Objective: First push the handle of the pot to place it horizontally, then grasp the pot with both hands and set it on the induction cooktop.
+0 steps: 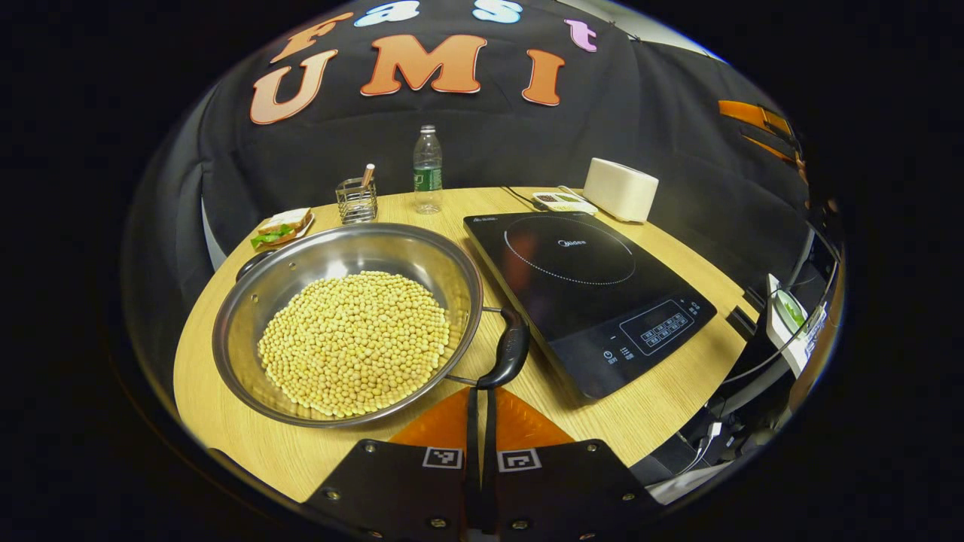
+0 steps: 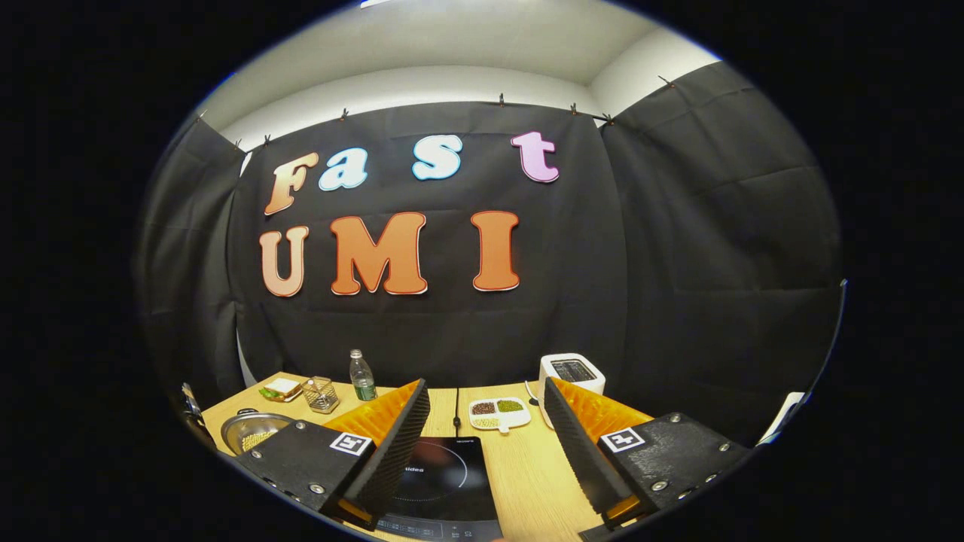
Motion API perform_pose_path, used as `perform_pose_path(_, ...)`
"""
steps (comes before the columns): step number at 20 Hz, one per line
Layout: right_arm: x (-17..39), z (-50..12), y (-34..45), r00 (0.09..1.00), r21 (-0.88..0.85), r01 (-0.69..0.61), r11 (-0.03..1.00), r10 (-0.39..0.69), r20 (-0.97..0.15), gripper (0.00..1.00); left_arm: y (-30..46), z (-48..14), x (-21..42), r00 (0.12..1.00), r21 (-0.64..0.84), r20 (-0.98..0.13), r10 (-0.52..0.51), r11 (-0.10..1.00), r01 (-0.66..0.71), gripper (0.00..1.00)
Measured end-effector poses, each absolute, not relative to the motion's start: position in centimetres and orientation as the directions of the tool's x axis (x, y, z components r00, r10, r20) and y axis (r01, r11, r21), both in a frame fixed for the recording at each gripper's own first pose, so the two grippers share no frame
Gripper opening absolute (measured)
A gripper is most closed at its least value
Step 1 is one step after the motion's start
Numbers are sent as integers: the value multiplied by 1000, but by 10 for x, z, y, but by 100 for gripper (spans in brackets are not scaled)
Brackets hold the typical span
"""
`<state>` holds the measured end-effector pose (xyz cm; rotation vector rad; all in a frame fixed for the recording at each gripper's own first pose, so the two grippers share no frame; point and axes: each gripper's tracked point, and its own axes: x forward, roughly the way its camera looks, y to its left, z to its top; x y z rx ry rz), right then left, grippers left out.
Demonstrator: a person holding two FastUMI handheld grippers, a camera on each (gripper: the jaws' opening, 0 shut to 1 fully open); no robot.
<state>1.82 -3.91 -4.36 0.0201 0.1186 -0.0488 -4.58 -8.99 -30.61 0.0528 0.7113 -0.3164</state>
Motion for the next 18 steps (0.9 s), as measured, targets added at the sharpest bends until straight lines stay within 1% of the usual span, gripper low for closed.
perform_pose_path(3, 20, -47, -43, 991, 20, 52, 998, -49, -123, 95, -96, -308, -36, 713, -53, -650, -262, 952, 302, 2)
perform_pose_path(4, 22, -47, -44, 991, 18, 55, 998, -53, -124, 95, -98, -309, -33, 712, -50, -651, -262, 951, 304, 5)
perform_pose_path(5, 23, -49, -46, 990, 15, 59, 998, -56, -126, 95, -100, -309, -31, 711, -50, -652, -262, 951, 305, 2)
perform_pose_path(7, 24, -52, -50, 989, 13, 65, 998, -63, -130, 95, -103, -309, -27, 708, -53, -655, -264, 951, 306, 2)
perform_pose_path(12, 28, -57, -61, 987, 16, 84, 996, -81, -137, 95, -112, -310, -15, 708, -74, -655, -265, 955, 288, 2)
perform_pose_path(18, 37, -63, -72, 984, 23, 109, 994, -105, -146, 95, -121, -311, 4, 711, -62, -653, -259, 955, 291, 2)
